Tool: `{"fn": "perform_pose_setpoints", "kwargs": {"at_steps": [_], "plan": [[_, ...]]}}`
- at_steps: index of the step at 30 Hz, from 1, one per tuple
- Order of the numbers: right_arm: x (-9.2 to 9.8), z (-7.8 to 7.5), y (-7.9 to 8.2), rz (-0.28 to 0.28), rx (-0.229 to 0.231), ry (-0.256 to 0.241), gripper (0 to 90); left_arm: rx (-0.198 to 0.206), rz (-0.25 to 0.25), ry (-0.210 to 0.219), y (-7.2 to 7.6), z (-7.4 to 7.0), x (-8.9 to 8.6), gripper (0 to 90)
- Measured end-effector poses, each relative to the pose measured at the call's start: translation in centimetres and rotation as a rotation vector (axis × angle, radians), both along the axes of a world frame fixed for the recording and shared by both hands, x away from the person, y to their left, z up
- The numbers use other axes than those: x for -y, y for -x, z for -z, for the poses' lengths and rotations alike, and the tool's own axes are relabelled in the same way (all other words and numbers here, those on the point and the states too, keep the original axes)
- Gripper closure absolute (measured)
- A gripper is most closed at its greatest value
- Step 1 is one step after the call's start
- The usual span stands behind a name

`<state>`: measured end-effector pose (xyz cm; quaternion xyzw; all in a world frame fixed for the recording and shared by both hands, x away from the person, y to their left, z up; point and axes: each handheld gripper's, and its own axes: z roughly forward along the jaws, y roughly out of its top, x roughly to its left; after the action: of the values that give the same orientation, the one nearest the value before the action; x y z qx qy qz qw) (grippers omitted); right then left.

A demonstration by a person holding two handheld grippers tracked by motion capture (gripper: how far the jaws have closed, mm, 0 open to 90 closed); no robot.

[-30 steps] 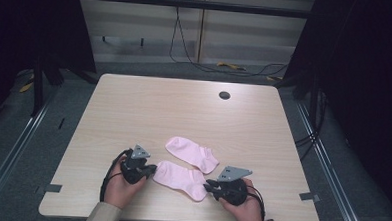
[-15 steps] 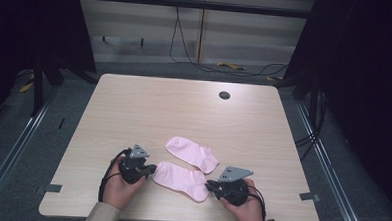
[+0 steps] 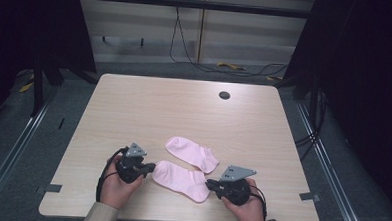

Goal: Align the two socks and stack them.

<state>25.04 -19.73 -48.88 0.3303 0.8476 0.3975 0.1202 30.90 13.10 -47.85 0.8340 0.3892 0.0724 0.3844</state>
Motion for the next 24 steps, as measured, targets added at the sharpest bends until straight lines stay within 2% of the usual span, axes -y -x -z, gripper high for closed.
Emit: {"fn": "perform_pose_setpoints", "kwargs": {"at_steps": [2, 3, 4, 7, 18, 24], "plan": [[0.0, -0.1, 0.0, -0.001, 0.000, -0.004, 85.0, 0.005, 0.003, -0.004, 0.0, -0.2, -0.1, 90.0], [0.0, -0.2, 0.1, -0.003, 0.001, -0.010, 85.2, 0.007, -0.008, 0.014, 0.2, -0.5, -0.2, 90.0], [0.0, -0.2, 0.1, -0.003, 0.001, -0.010, 85.2, 0.007, -0.008, 0.014, 0.2, -0.5, -0.2, 90.0], [0.0, -0.7, 0.4, -0.007, 0.005, -0.043, 85.3, 0.015, -0.005, 0.016, 0.4, -0.9, -0.4, 90.0], [0.3, -1.0, 0.2, 0.017, 0.006, -0.085, 85.4, 0.009, 0.009, 0.054, 0.0, -1.4, -0.4, 90.0], [0.3, -1.3, -0.1, 0.029, 0.019, -0.077, 85.4, 0.006, 0.018, 0.053, -0.3, -1.6, 0.0, 90.0]]}}
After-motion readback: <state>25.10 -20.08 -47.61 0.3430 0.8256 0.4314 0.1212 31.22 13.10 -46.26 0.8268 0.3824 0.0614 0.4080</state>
